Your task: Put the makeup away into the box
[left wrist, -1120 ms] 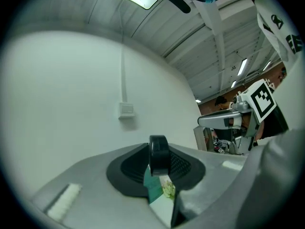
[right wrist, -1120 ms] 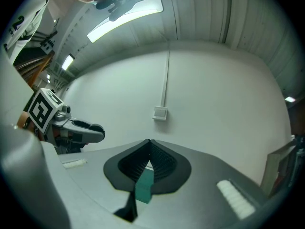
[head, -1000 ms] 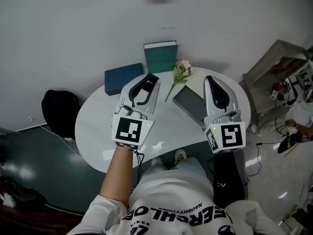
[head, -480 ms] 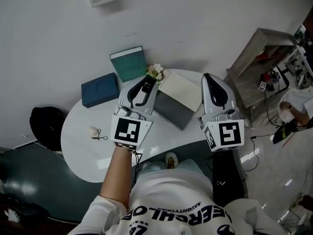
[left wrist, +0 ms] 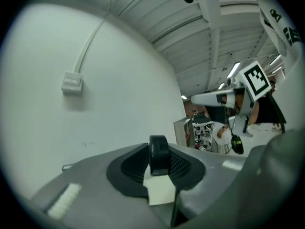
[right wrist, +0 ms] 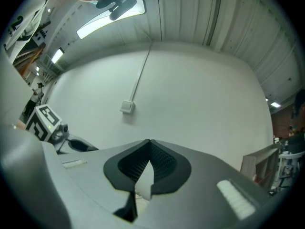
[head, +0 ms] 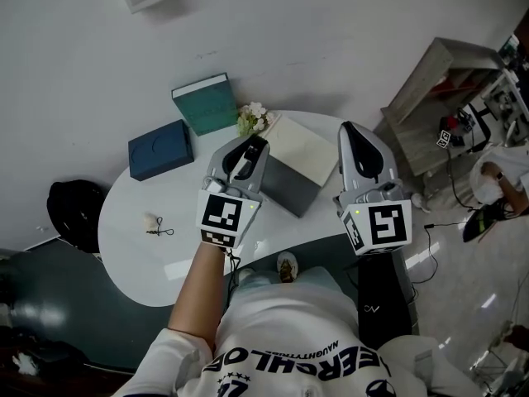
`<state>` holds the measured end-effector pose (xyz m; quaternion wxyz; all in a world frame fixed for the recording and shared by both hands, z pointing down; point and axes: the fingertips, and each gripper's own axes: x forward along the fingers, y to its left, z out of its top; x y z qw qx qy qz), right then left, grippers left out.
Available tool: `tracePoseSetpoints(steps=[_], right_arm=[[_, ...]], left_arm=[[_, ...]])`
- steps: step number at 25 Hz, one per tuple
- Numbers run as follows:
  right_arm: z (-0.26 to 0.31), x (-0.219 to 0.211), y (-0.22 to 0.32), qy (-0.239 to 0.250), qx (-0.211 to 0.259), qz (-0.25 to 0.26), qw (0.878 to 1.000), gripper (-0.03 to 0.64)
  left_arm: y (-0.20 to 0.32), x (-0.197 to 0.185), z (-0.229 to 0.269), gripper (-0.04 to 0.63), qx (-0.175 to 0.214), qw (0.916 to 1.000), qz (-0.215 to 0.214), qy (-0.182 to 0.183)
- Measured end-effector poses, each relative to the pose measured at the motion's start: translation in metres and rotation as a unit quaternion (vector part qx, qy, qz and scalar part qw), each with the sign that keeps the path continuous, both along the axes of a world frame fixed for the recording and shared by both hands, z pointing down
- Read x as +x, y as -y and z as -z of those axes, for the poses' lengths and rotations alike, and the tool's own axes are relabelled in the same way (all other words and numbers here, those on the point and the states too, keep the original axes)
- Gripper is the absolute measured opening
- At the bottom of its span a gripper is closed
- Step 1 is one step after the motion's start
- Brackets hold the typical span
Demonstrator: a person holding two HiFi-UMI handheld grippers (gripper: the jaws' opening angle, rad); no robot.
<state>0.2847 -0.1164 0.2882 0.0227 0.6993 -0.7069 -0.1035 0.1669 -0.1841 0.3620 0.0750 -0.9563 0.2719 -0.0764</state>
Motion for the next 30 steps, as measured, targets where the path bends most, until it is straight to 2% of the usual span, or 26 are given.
tracePoseSetpoints(steps=[4,9,14,18,23,30], right_arm=[[-0.004,0.007,-0.001,0.002,-0.005,-0.005,1.000,0.029],[-0.009,0.015,-0.004,0.001,-0.010,-0.011,1.000,0.029],[-0.012,0.024,-0.008,0.001,-0.015,-0.023,1.000,0.029],[-0.017,0.030,-0.012,0.001,-0.023,-0.031,0.999,0.029],[-0.021,0.041,-0.017,0.002,-0.028,-0.043,0.999,0.029],[-0.022,0.048,-0.020,0.000,-0.031,-0.047,0.998,0.029]], left_arm=[[0.002,0.010,-0.077,0.085,-0.071,0.9965,-0.004,0.043],[-0.005,0.020,-0.144,0.084,-0.151,0.9858,-0.010,0.074],[-0.021,0.032,-0.203,0.085,-0.205,0.9710,-0.032,0.118],[-0.034,0.034,-0.241,0.086,-0.253,0.9549,-0.045,0.149],[-0.044,0.029,-0.279,0.086,-0.280,0.9421,-0.043,0.179],[-0.051,0.037,-0.283,0.086,-0.292,0.9371,-0.057,0.183]])
